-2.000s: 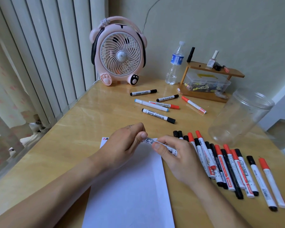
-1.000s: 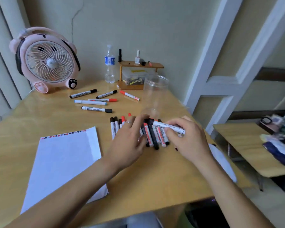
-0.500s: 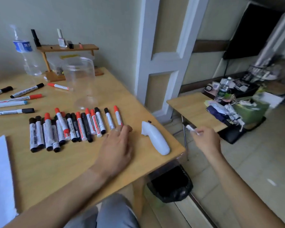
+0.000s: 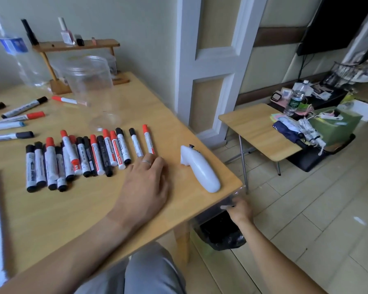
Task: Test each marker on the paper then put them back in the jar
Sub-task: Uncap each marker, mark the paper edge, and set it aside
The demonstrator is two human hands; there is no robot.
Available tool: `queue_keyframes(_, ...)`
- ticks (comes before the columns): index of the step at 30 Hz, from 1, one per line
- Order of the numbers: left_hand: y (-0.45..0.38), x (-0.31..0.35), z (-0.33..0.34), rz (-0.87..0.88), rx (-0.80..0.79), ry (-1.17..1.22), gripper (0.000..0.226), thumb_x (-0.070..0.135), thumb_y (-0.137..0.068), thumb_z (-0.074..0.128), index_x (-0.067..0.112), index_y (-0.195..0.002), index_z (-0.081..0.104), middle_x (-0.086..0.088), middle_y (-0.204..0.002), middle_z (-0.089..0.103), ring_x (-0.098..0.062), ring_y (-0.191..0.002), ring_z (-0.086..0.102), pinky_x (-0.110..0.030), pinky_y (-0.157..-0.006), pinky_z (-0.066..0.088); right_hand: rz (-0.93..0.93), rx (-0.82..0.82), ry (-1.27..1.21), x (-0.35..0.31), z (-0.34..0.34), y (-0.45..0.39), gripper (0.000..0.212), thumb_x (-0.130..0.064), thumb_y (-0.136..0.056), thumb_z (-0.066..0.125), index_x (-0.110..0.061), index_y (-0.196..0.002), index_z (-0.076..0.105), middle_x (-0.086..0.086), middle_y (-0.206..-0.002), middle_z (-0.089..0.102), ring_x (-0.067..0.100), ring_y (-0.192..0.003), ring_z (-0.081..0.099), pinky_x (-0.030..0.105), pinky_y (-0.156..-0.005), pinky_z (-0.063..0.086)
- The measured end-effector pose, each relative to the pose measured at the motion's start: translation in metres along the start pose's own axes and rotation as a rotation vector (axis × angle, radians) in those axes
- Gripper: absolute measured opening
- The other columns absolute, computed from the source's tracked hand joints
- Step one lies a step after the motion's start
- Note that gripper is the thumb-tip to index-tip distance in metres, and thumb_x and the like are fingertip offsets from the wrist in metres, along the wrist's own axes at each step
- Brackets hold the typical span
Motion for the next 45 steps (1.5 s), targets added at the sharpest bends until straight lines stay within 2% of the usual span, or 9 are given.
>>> queue_keyframes(7,0.002,0.000,0.000,-0.016,-0.030,0.009,0.043,0.035,-0.086,0.028,0.015,-0.106,0.059,-0.007,-0.106,0.057,-0.032,-0.101,0.055,-0.048,-0.086,0.048,-0.118,0.092,-0.037,-0.053,-0.060,0.016,0.006,-0.010,-0.095,0.063,-0.010,-0.096,0.068,0.009,-0.092,0.068,0.032,-0.098,0.069,0.027,-0.074,0.044)
queue_keyframes(14,0.008,0.000,-0.020,-0.010,0.061,0.188,0.027,0.024,-0.085,0.041,0.020,-0.099,0.063,-0.001,-0.103,0.057,-0.025,-0.091,0.058,-0.042,-0.080,0.051,-0.394,0.294,-0.266,-0.152,-0.171,0.077,0.019,-0.010,-0.099,0.057,-0.023,-0.099,0.071,0.002,-0.104,0.074,0.008,-0.073,0.072,0.017,-0.061,0.044)
queue_keyframes(19,0.013,-0.008,-0.058,-0.039,0.130,0.262,0.020,0.015,-0.087,0.053,0.024,-0.101,0.063,0.003,-0.103,0.057,-0.020,-0.093,0.057,-0.038,-0.080,0.049,-0.769,0.456,-0.358,-0.265,-0.208,0.180,0.020,-0.007,-0.094,0.055,-0.021,-0.091,0.068,-0.006,-0.084,0.072,0.026,-0.077,0.072,0.041,-0.079,0.056)
queue_keyframes(28,0.071,-0.157,-0.165,-0.266,0.267,0.125,0.017,0.015,-0.094,0.055,0.028,-0.101,0.064,0.011,-0.102,0.057,-0.008,-0.097,0.051,-0.022,-0.074,0.041,-1.265,0.103,-0.361,-0.430,-0.058,0.333,0.023,0.001,-0.090,0.060,-0.020,-0.086,0.068,-0.015,-0.079,0.067,0.009,-0.074,0.063,0.024,-0.067,0.049)
queue_keyframes(33,0.123,-0.293,-0.200,-0.506,0.256,0.014,0.024,0.016,-0.090,0.060,0.040,-0.090,0.061,0.010,-0.101,0.059,-0.017,-0.092,0.062,-0.033,-0.075,0.049,-1.307,-0.093,-0.274,-0.473,0.043,0.357,0.023,-0.001,-0.090,0.059,-0.021,-0.087,0.069,-0.020,-0.084,0.066,0.005,-0.081,0.062,0.016,-0.068,0.044)
queue_keyframes(35,0.134,-0.325,-0.196,-0.469,0.095,-0.036,0.013,0.037,-0.086,0.058,0.046,-0.094,0.063,0.014,-0.107,0.059,-0.015,-0.097,0.060,-0.036,-0.083,0.052,-1.312,-0.143,-0.207,-0.490,0.075,0.361,0.021,-0.004,-0.092,0.058,-0.021,-0.089,0.069,-0.018,-0.087,0.065,0.007,-0.082,0.061,0.022,-0.078,0.046)
queue_keyframes(38,0.143,-0.333,-0.175,-0.267,-0.121,-0.028,0.035,0.067,-0.089,0.056,0.052,-0.120,0.060,0.028,-0.126,0.050,0.001,-0.120,0.049,-0.033,-0.103,0.042,-1.292,-0.144,-0.108,-0.519,0.109,0.362,0.018,-0.007,-0.093,0.055,-0.020,-0.090,0.067,-0.012,-0.087,0.061,0.010,-0.081,0.057,0.032,-0.082,0.050)
queue_keyframes(41,0.142,-0.327,-0.168,-0.207,-0.062,-0.009,0.041,0.074,-0.090,0.054,0.055,-0.126,0.055,0.032,-0.130,0.041,0.005,-0.130,0.038,-0.029,-0.109,0.031,-1.286,-0.103,-0.015,-0.548,0.133,0.360,0.019,-0.009,-0.093,0.053,-0.020,-0.098,0.067,-0.005,-0.099,0.063,0.018,-0.094,0.060,0.036,-0.078,0.051)
queue_keyframes(45,0.129,-0.313,-0.160,-0.171,0.012,-0.017,0.040,0.073,-0.092,0.049,0.053,-0.126,0.053,0.027,-0.132,0.039,0.006,-0.132,0.032,-0.034,-0.111,0.027,-1.315,-0.105,0.300,-0.583,0.189,0.346,0.049,-0.005,-0.097,0.045,-0.016,-0.143,0.055,0.001,-0.145,0.055,0.026,-0.126,0.049,0.036,-0.104,0.045)
Point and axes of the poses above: each hand's wrist, its own y-axis away from the middle knuckle, its own z-axis out of the palm, x = y × z, the point moved 10 cm from there along -y, towards the middle knuckle
